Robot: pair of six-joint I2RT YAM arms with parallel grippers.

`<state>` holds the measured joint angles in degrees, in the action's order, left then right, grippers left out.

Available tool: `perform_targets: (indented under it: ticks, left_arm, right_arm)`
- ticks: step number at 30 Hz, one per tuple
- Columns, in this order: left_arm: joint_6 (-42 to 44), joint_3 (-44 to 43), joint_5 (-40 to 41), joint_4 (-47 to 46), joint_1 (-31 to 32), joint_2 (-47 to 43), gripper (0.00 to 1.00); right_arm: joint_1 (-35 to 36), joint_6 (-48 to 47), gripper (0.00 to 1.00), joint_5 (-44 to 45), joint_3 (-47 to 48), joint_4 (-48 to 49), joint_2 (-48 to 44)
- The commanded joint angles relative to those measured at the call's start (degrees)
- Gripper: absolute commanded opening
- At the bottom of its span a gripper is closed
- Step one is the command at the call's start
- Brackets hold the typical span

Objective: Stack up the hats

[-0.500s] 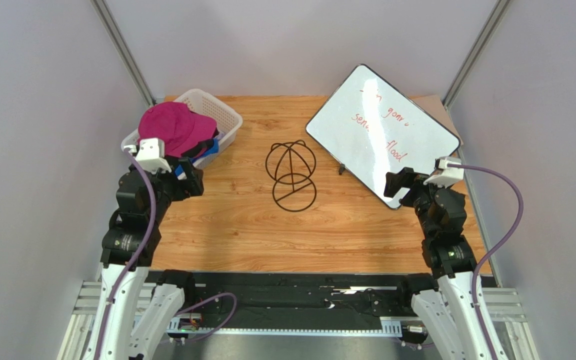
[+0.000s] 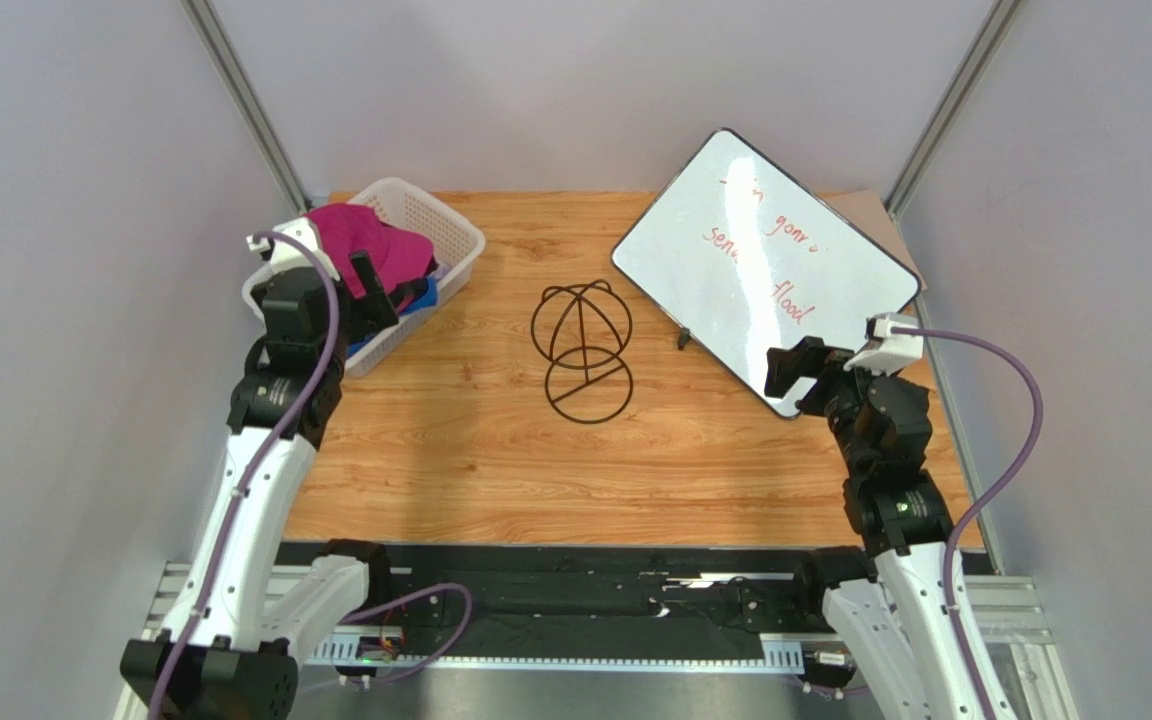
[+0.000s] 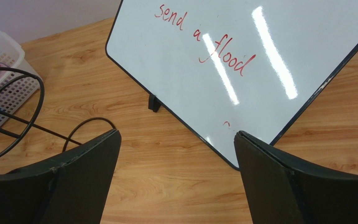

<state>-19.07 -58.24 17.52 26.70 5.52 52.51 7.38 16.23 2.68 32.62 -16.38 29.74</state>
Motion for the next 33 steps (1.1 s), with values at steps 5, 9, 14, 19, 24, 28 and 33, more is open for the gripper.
perform_targets:
  ticks: [5, 9, 14, 19, 24, 28, 33]
  left_arm:
    - [-5.0, 1.4, -2.3, -14.7, -7.8, 9.6, 1.00]
    - [-8.7, 4.4, -7.4, -20.6, -13.3, 12.6, 0.98]
    - [-10.3, 6.7, -7.6, -26.3, -15.0, 15.5, 0.97]
    - [-11.9, 4.6, -9.3, -29.1, -17.3, 21.9, 0.95]
    - [-14.4, 2.5, -11.4, -31.0, -19.0, 27.3, 0.92]
    - [-14.4, 0.1, -11.5, -31.4, -19.1, 29.6, 0.88]
    - [-15.7, 1.0, -10.9, -33.6, -19.2, 29.9, 0.86]
  right_arm:
    - [0.0, 0.4, 1.00, -1.8, 0.3, 1.4, -0.4]
    - [-0.1, 0.5, 1.00, -4.3, -0.1, 1.4, -0.6]
    - [0.0, 0.6, 0.99, -5.6, -0.4, 1.7, -0.6]
    - [-0.1, 0.8, 0.99, -7.2, -0.5, 1.7, -0.5]
    - [-0.1, 0.7, 0.99, -7.6, -0.5, 1.6, -0.4]
    - [0.0, 0.6, 0.99, -8.2, -0.7, 1.9, -0.2]
    - [0.0, 0.7, 0.99, -8.5, -0.7, 2.1, 0.7]
